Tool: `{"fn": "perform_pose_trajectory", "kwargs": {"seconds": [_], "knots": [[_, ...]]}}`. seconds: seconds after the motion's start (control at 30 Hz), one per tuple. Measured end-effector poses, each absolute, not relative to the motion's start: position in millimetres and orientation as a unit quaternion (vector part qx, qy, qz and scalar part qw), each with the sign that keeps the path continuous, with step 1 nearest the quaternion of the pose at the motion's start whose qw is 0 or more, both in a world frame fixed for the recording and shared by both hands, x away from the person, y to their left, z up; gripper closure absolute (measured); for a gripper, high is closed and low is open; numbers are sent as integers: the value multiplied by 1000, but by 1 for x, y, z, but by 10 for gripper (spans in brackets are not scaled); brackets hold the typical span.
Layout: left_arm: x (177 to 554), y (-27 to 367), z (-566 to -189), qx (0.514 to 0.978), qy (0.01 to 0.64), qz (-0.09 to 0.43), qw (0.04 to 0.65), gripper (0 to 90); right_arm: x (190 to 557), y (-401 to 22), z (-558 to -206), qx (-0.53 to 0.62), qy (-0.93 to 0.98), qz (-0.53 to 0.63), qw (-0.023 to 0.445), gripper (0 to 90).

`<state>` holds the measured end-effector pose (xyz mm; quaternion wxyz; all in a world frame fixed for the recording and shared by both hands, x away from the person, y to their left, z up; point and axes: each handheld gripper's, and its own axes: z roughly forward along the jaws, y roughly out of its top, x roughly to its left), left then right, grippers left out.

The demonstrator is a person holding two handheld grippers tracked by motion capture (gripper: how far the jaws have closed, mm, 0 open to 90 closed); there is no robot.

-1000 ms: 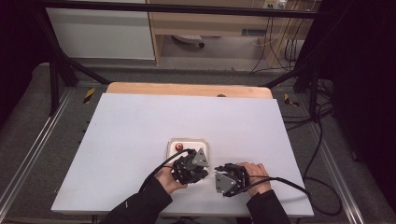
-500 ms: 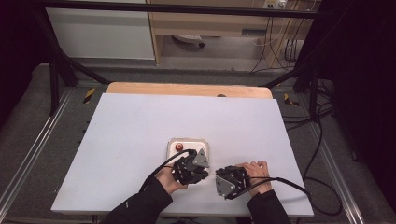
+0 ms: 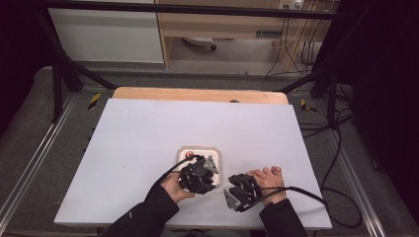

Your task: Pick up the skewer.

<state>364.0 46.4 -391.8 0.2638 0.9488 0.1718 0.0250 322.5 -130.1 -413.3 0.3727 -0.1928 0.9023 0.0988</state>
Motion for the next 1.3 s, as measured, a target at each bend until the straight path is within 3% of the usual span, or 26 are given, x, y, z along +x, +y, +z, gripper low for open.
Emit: {"fn": "perform_pose_trajectory", "kwargs": {"seconds": [0.33,0.77,0.83,0.97,1.3], "knots": [[366,40,-399,957,179,28,227,872,323,-117,-410,-223,891,71,388,888],[364,39,-399,958,179,34,220,885,321,-116,-413,-209,893,76,392,864],[363,43,-399,957,180,37,223,885,322,-117,-411,-180,898,99,388,738],[362,51,-398,954,184,45,230,885,328,-126,-404,-119,906,157,374,636],[360,94,-400,937,223,70,261,884,345,-166,-396,130,907,299,266,326]]}}
